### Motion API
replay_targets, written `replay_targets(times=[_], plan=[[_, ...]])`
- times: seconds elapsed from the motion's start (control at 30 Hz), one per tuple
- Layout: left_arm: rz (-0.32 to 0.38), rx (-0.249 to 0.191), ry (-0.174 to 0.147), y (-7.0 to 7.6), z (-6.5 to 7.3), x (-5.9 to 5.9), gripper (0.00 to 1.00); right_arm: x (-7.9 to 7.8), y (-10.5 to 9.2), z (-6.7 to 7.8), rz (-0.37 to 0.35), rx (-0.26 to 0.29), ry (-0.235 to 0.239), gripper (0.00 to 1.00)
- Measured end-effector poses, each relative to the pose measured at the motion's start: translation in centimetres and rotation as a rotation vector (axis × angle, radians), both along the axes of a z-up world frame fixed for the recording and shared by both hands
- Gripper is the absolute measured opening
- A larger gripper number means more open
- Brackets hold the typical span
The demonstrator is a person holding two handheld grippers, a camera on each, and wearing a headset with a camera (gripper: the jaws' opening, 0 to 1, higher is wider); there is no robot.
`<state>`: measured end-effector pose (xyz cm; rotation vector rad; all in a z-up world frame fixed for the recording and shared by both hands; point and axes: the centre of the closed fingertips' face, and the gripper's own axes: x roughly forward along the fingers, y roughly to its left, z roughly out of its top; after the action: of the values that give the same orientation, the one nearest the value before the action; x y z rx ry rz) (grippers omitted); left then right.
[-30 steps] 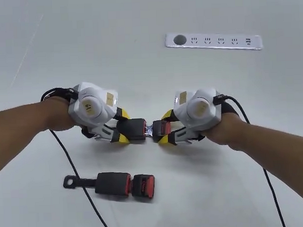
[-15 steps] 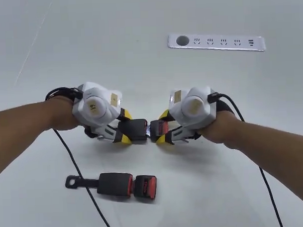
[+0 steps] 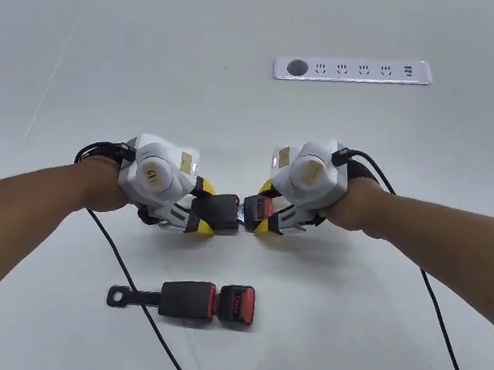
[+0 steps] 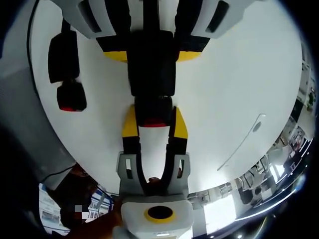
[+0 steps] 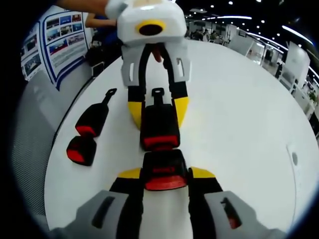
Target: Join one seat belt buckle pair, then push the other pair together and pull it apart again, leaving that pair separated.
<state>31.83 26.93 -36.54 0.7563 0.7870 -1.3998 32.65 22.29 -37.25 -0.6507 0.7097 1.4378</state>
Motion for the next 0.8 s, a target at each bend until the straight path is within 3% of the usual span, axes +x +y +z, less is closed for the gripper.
replay_targets(times=[0.8], plan=[[-0.001, -0.003, 0.007, 0.6, -0.61, 0.65, 0.34, 0.13, -0.18, 0.03, -0.009, -0.001, 0.0, 0.34]])
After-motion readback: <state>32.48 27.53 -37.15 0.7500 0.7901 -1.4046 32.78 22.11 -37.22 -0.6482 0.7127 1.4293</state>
